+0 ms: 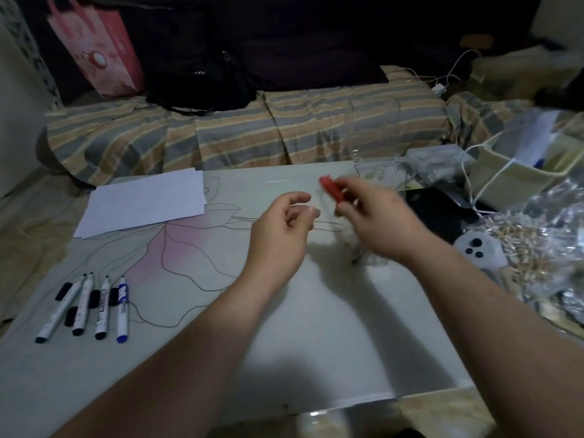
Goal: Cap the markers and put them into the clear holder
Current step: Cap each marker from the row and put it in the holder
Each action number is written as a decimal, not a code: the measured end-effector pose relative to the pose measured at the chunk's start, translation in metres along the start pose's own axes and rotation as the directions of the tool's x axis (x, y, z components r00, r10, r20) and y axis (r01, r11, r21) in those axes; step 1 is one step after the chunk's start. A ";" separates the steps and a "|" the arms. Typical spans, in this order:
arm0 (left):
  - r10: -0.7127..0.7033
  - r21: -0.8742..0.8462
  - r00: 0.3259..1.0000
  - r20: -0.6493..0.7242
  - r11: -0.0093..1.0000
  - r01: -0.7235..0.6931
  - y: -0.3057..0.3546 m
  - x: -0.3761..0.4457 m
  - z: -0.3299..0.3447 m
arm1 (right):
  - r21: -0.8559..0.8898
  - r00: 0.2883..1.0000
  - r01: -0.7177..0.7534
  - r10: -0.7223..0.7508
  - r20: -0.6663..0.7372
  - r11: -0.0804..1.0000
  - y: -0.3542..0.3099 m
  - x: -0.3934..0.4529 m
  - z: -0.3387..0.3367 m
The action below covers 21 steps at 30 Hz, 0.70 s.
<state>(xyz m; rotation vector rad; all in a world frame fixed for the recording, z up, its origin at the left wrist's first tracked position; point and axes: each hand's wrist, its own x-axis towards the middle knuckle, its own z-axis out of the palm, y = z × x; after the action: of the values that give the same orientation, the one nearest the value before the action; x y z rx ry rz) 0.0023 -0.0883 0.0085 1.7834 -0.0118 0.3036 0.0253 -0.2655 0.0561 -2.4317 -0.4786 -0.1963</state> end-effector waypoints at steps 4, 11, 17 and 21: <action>0.139 0.324 0.975 0.174 0.927 -0.190 0.003 -0.010 0.026 | 0.147 0.884 -0.110 0.164 -0.437 0.983 0.030 -0.001 -0.033; 0.247 0.515 0.885 0.396 0.738 -0.436 -0.010 -0.017 0.048 | -0.118 0.924 -0.114 0.061 -0.378 0.987 0.065 -0.005 -0.012; 0.204 0.534 0.876 0.436 0.725 -0.435 -0.024 -0.019 0.044 | -0.364 0.937 -0.236 0.112 -0.332 0.901 0.086 -0.005 0.006; 0.206 0.536 0.877 0.433 0.723 -0.435 -0.025 -0.016 0.040 | -0.426 0.931 -0.258 0.105 -0.351 0.867 0.089 -0.004 0.008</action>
<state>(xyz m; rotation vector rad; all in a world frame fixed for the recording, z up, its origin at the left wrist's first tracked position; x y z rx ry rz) -0.0005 -0.1232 -0.0268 2.4904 -0.5496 0.2551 0.0559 -0.3268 -0.0016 -2.8181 -0.0468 -0.6790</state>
